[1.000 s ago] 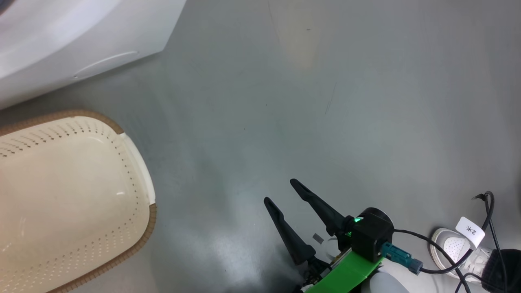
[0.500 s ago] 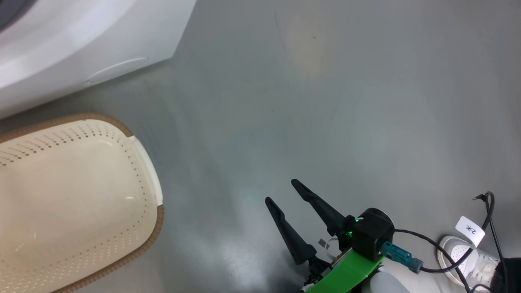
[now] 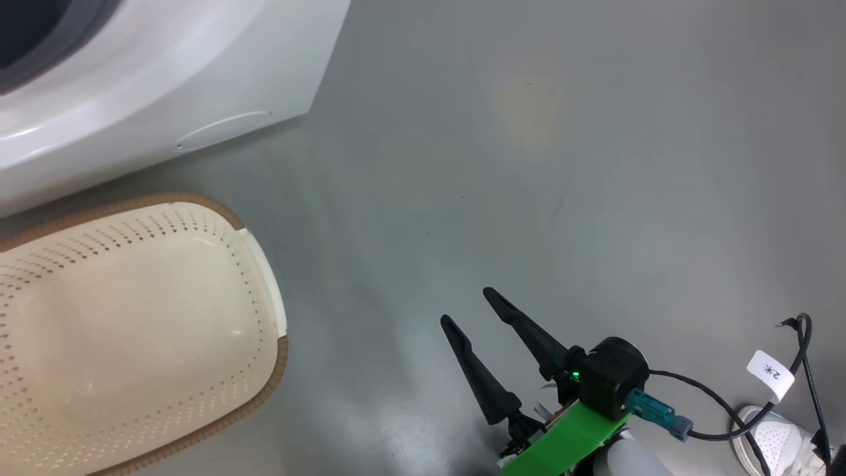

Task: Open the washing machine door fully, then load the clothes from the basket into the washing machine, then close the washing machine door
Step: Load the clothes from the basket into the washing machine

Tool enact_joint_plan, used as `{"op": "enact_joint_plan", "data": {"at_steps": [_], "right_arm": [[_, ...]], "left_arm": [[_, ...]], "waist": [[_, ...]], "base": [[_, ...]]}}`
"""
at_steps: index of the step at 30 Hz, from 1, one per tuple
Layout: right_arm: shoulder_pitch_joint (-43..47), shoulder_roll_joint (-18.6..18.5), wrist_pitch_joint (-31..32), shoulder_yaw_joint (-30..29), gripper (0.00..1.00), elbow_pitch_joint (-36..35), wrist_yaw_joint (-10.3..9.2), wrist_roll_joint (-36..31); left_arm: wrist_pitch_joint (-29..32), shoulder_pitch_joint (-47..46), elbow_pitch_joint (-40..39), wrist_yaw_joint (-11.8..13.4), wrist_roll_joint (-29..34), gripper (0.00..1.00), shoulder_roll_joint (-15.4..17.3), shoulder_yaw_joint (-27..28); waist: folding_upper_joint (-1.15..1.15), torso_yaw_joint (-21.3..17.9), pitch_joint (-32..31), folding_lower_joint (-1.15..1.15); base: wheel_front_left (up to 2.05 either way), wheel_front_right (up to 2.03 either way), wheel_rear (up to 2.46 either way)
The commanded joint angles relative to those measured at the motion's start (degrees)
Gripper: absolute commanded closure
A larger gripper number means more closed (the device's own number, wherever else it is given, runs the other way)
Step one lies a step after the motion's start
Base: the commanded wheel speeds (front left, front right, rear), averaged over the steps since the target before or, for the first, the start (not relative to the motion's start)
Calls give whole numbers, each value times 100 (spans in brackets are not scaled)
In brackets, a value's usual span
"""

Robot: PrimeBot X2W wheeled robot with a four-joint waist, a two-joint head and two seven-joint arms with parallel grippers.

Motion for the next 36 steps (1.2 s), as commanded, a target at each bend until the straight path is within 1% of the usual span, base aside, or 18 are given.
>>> {"op": "enact_joint_plan", "data": {"at_steps": [1, 8, 16, 23, 32, 36], "right_arm": [[147, -20, -68, 89, 0, -82, 9, -2], [140, -20, -68, 33, 0, -61, 9, -19], [59, -20, -68, 11, 0, -29, 9, -2], [11, -20, -68, -20, 0, 17, 9, -2], [-48, -20, -68, -58, 0, 74, 9, 4], [-73, -20, -68, -69, 0, 81, 9, 9]], "left_arm": [[36, 52, -150, 60, -53, 0, 168, 15], [142, 222, -187, 99, -167, 0, 65, 8], [26, 465, -203, 151, -375, 0, -151, 71], [-134, 603, -67, 133, -498, 0, -282, 82], [-354, 686, 124, 92, -662, 0, -613, 72], [-413, 685, 185, 47, -705, 0, -685, 61]], "waist": [[0, 22, -12, 0], [0, 128, -92, 0], [0, 278, -238, 0], [0, 387, -405, 0], [0, 602, -586, 0], [0, 652, -623, 0]], "base": [[0, 0, 0], [0, 0, 0], [0, 0, 0], [0, 0, 0], [0, 0, 0], [0, 0, 0]]}}
